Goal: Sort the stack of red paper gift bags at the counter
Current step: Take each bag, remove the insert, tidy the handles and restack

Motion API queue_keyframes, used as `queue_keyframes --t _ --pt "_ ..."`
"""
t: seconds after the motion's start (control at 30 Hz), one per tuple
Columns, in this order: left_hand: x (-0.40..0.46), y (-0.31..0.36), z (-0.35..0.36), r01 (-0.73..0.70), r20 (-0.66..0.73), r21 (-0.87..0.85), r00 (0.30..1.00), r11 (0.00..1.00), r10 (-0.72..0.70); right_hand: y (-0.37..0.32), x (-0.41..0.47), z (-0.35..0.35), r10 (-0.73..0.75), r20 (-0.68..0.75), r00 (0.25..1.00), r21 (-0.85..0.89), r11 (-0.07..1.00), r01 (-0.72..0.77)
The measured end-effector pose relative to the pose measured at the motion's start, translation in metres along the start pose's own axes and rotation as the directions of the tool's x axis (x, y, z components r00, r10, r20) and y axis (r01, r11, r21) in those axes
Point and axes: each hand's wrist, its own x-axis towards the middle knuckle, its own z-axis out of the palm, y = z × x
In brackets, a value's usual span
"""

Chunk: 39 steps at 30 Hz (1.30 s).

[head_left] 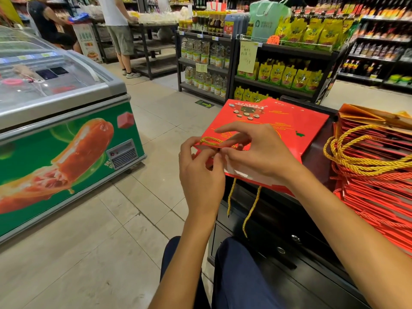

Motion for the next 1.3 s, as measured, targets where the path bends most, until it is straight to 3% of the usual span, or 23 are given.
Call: queue_keyframes --t 0.1,0.27,0.43,0.53,0.67,0.73,0.8,0.87,0.97,1.13,1.2,1.3 --pt "-0.002 -0.005 -0.006 -0.031 0.074 -0.034 0.997 0.999 0.033 0.004 0.001 -0.005 0.004 -0.034 0.999 -0.003 1.0 -0.004" --pt "-0.001 -0.011 -0.013 -0.063 0.078 -0.002 0.995 0.998 0.063 0.005 0.004 -0.001 0.036 0.056 0.998 -0.019 0.999 -0.035" --pt "0.001 -0.015 -0.017 -0.106 0.097 -0.022 0.99 0.994 0.107 0.002 0.009 0.007 0.177 0.001 0.984 -0.022 0.984 -0.177" --pt "-0.001 -0.018 -0.018 -0.093 0.1 -0.002 0.991 0.996 0.093 0.002 0.011 0.011 0.242 0.05 0.969 -0.045 0.97 -0.24" --pt "-0.001 -0.017 -0.023 -0.102 0.148 -0.029 0.983 0.994 0.105 0.003 0.012 0.011 0.24 0.052 0.969 0.096 0.965 -0.244" --pt "-0.001 -0.014 -0.026 -0.026 0.114 -0.145 0.993 0.989 0.042 0.004 0.011 0.011 0.248 0.04 0.968 0.241 0.938 -0.25" --pt "0.001 -0.009 -0.024 0.129 0.054 -0.29 0.992 0.948 -0.118 0.006 0.01 0.012 0.273 0.033 0.961 0.372 0.889 -0.265" --pt "0.007 -0.01 -0.018 0.281 0.044 -0.251 0.959 0.926 -0.279 0.009 0.009 0.014 0.269 0.033 0.962 0.392 0.882 -0.26" --pt "0.012 -0.02 -0.01 0.486 0.21 -0.166 0.867 0.858 -0.451 0.015 0.01 0.017 0.27 0.016 0.963 0.386 0.886 -0.255" --pt "0.014 -0.021 -0.014 0.481 0.231 -0.211 0.87 0.851 -0.435 0.021 0.007 0.019 0.281 -0.007 0.96 0.431 0.867 -0.251" --pt "0.015 -0.019 -0.013 0.505 0.24 -0.251 0.859 0.825 -0.453 0.023 0.007 0.021 0.248 -0.043 0.968 0.351 0.911 -0.218" --pt "0.008 -0.02 -0.013 0.638 0.254 -0.394 0.767 0.661 -0.589 0.027 0.004 0.011 0.158 -0.121 0.98 -0.021 0.987 -0.162"
